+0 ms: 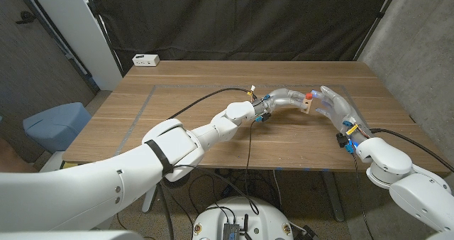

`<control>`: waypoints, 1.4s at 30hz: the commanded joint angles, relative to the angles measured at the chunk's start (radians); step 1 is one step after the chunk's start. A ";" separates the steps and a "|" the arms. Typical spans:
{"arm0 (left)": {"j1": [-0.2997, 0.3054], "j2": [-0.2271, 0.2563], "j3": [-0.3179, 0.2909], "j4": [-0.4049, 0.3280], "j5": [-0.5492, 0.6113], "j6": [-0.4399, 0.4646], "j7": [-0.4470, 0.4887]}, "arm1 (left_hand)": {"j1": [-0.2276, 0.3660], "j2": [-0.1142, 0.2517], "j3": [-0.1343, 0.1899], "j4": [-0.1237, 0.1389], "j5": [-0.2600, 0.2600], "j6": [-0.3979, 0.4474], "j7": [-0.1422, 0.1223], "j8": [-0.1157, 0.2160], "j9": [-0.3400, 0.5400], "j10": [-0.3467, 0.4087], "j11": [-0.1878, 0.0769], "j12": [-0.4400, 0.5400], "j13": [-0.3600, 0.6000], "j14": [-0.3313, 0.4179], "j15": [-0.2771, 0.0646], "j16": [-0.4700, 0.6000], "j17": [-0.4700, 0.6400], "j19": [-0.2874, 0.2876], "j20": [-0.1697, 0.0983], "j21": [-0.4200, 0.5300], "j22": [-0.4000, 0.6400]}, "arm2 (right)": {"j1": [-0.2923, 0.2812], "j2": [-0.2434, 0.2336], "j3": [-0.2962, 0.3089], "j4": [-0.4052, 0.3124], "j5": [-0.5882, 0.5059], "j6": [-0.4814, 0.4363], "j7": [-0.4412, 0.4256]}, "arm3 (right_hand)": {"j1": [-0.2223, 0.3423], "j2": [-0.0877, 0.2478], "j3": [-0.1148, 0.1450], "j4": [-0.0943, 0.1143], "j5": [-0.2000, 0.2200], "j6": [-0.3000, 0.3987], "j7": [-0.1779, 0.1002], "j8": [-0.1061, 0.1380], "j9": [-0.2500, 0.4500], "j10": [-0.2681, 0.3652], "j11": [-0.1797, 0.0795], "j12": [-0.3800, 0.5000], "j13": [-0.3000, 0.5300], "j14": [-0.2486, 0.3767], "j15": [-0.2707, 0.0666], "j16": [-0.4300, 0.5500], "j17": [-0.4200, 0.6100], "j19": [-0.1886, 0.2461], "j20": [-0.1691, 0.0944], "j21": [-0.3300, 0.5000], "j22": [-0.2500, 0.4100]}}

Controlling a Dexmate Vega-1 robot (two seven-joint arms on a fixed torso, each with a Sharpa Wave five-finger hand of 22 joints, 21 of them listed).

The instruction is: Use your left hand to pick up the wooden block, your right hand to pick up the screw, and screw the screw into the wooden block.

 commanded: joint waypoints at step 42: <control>-0.023 -0.004 0.003 0.017 -0.018 0.068 0.009 | -0.078 0.089 0.072 0.074 0.005 0.074 0.031 0.009 0.006 0.011 0.001 0.034 0.005 0.010 -0.055 0.004 0.001 0.005 0.005 0.007 0.004 | 0.037 -0.015 -0.035 0.008 0.023 -0.021 -0.014 | 0.003 0.008 0.004 0.000 0.004 0.153 0.045 0.024 0.003 0.104 -0.010 0.021 0.002 0.043 -0.017 0.015 -0.002 0.032 -0.010 0.012 0.001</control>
